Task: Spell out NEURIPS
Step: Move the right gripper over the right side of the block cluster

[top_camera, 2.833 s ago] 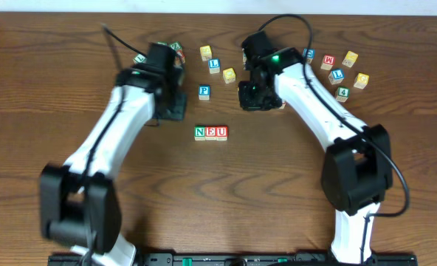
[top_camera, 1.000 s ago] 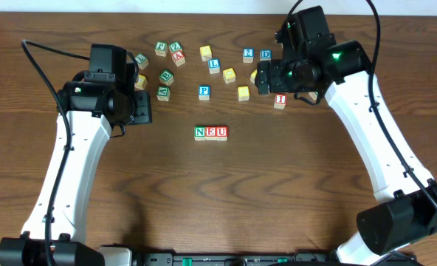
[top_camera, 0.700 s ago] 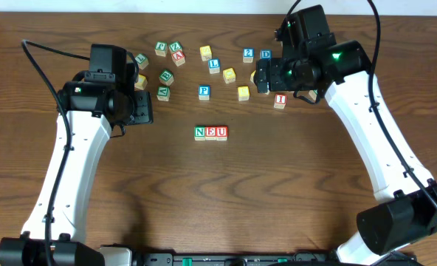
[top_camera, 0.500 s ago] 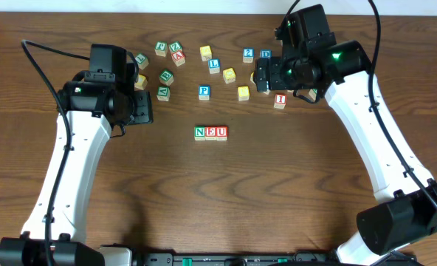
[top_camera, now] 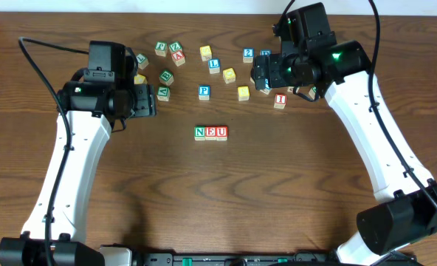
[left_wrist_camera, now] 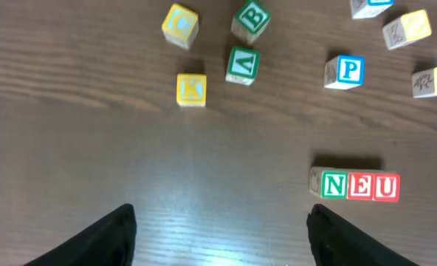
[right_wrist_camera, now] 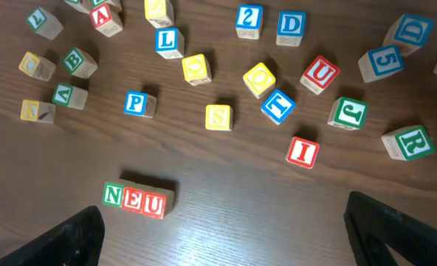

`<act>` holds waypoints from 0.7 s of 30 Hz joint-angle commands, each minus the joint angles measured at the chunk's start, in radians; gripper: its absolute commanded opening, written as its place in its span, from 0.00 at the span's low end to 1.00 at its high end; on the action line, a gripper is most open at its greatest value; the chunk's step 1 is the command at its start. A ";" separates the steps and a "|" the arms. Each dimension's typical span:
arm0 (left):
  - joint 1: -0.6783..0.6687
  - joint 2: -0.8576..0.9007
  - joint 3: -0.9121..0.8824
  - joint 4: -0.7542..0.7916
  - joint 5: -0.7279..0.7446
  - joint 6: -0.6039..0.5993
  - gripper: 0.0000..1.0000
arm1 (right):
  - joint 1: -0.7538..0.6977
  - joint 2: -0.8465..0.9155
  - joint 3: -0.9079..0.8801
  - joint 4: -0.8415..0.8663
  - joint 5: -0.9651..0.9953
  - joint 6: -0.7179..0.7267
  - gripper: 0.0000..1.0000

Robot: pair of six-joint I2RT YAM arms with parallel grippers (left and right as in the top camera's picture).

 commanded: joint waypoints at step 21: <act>0.004 0.000 -0.008 0.094 -0.005 -0.005 0.91 | -0.003 -0.008 -0.005 0.047 0.011 -0.031 0.99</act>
